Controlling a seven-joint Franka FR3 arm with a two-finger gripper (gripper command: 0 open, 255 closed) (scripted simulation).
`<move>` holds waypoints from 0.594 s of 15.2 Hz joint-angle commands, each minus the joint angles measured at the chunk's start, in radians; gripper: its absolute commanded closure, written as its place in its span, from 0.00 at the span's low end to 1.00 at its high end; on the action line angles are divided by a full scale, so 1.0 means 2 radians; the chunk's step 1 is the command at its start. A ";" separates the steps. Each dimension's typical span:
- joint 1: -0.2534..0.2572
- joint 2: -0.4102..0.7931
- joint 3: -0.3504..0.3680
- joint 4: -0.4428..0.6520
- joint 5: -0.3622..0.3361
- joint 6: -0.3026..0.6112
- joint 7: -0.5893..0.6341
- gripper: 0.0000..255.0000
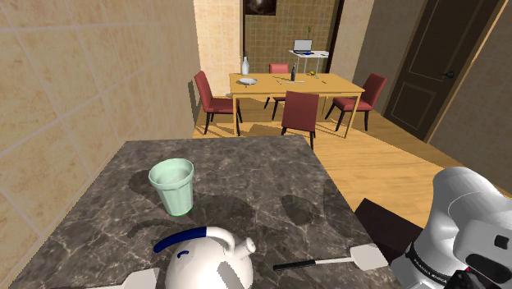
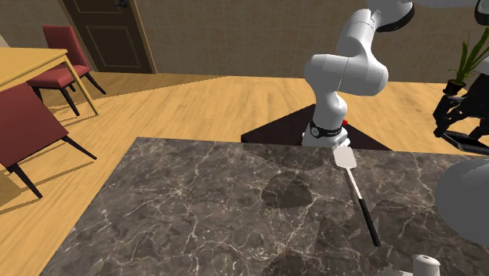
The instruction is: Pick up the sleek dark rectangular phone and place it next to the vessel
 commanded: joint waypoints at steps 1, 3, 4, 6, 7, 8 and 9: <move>0.003 -0.001 0.009 -0.012 0.009 0.011 -0.002 1.00; 0.005 -0.002 0.019 -0.023 0.018 0.021 -0.003 1.00; 0.006 -0.002 0.025 -0.028 0.022 0.026 -0.004 1.00; 0.009 -0.002 0.035 -0.038 0.032 0.037 -0.005 1.00; 0.010 -0.001 0.041 -0.043 0.037 0.043 -0.006 1.00; 0.011 -0.001 0.046 -0.047 0.042 0.048 -0.007 1.00; 0.012 0.000 0.052 -0.052 0.047 0.054 -0.007 1.00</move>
